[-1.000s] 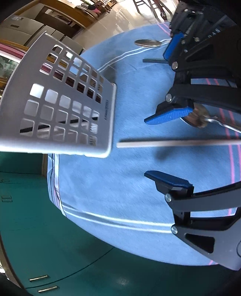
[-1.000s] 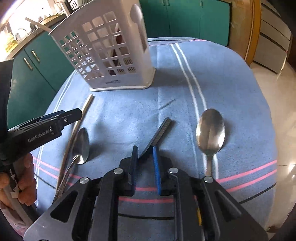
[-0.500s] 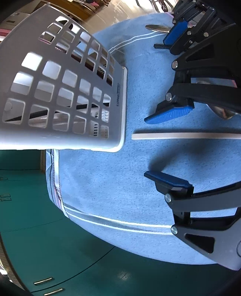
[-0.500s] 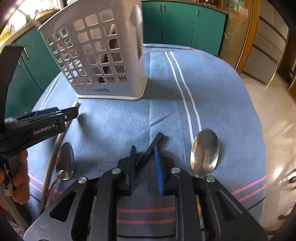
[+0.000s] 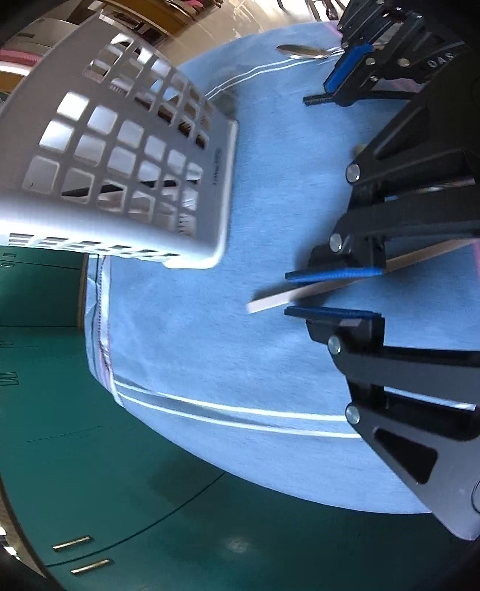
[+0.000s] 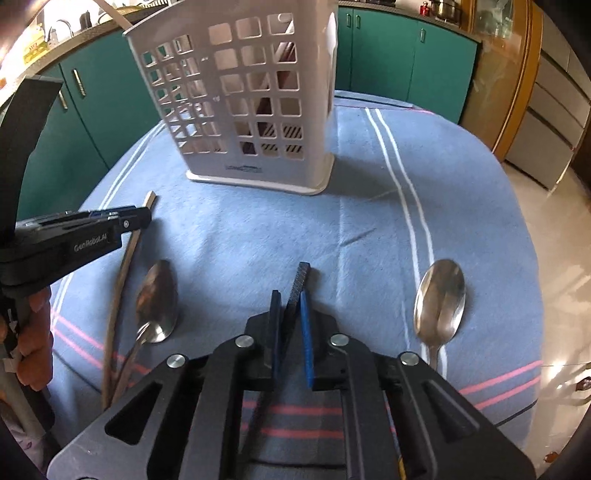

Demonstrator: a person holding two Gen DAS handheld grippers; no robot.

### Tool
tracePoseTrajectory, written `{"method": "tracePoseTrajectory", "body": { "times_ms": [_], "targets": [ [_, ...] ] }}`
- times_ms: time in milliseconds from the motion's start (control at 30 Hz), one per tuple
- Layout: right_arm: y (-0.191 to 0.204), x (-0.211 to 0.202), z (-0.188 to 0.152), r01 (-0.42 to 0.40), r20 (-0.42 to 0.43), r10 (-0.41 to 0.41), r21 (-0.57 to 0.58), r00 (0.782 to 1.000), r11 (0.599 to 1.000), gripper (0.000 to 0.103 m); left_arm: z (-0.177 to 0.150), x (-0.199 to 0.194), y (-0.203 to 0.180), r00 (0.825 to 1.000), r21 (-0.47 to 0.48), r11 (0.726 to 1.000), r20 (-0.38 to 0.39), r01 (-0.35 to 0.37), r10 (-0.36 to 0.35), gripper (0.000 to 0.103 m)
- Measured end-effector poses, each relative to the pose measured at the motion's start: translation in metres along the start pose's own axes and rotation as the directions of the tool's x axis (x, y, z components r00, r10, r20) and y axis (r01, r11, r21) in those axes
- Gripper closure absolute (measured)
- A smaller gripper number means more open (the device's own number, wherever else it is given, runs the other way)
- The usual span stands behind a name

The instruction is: Organize utensils

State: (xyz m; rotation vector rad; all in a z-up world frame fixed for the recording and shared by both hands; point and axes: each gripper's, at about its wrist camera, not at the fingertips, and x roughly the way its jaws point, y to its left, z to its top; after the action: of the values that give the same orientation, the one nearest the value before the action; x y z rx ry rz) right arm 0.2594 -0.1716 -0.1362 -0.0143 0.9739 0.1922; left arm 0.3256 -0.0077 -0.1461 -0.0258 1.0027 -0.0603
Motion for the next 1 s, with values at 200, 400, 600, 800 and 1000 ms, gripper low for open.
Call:
{"method": "tracePoseTrajectory", "body": {
  "times_ms": [200,400,600,800,1000],
  "targets": [
    [-0.009,-0.010,-0.004,0.004,0.006,-0.004,0.033,1.000,0.999,0.093,-0.009,-0.012,0.003,1.000,0.016,1.000,0.001,-0.009,0.009,0.089],
    [-0.026,-0.015,-0.004,0.005,-0.004,-0.005,0.105,1.000,0.994,0.079,-0.003,-0.015,0.013,1.000,-0.019,1.000,-0.001,-0.014,0.014,0.064],
    [-0.031,-0.012,-0.006,0.027,-0.031,-0.024,0.111,0.999,0.993,0.073,-0.001,-0.005,0.016,0.998,-0.040,0.999,-0.063,-0.027,0.024,0.061],
    [-0.016,-0.001,0.001,0.078,-0.053,-0.075,0.061,0.996,0.995,0.072,0.013,0.011,0.005,0.995,-0.002,0.998,-0.075,-0.064,0.063,0.053],
    [-0.008,0.008,0.009,0.106,-0.060,-0.104,0.031,0.993,0.994,0.065,0.024,0.019,0.001,0.994,0.003,0.996,-0.074,-0.084,0.084,0.048]
  ]
}}
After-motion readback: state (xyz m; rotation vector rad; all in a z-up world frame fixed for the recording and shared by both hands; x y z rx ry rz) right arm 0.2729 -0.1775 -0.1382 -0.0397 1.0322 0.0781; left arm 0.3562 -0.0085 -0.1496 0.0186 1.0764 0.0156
